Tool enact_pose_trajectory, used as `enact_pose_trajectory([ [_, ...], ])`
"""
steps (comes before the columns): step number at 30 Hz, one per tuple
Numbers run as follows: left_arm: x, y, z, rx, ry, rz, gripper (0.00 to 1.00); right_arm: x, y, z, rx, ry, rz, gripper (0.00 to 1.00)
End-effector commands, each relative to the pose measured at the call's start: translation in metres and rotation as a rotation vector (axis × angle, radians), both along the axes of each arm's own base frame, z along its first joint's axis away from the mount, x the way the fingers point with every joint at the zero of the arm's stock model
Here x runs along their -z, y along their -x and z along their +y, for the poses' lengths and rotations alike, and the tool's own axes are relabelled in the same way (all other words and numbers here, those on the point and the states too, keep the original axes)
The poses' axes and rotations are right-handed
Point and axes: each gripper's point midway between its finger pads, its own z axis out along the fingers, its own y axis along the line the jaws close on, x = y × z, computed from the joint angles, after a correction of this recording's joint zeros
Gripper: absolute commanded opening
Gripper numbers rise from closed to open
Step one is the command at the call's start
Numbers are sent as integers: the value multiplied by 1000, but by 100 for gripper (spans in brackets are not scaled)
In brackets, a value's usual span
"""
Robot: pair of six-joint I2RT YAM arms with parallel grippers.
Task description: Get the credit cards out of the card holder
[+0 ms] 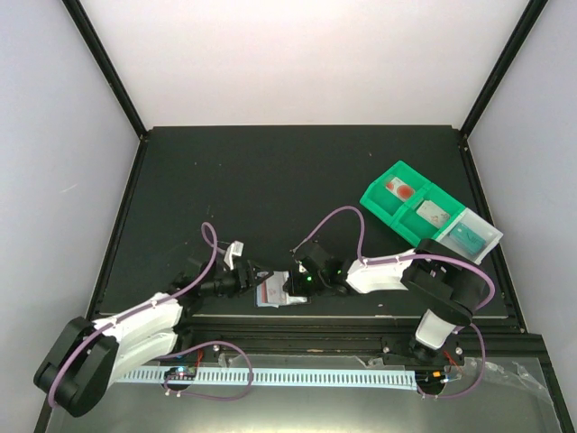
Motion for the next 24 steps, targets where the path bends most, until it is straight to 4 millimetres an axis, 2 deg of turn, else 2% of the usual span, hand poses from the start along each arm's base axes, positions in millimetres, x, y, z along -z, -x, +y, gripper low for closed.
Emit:
enact_pose_trajectory([
  [1,-6,-2,-8,28,29,-31,71,19,7,-17,17,72,24,1],
  [6,-3,-2,-15,48,35,-14,65,17,7,-17,19,66,18,1],
  [10,-7,-1,-21,68,48,-18,61,13,6,-17,21,55,10,1],
  [14,-13,0,-24,75,47,-33,60,5,3,-19,32,44,-21,2],
  [19,-14,3,-30,92,49,-29,60,-7,-2,-23,48,42,-61,9],
  [24,-21,5,-39,111,57,-40,60,-15,-7,-34,67,78,-110,11],
])
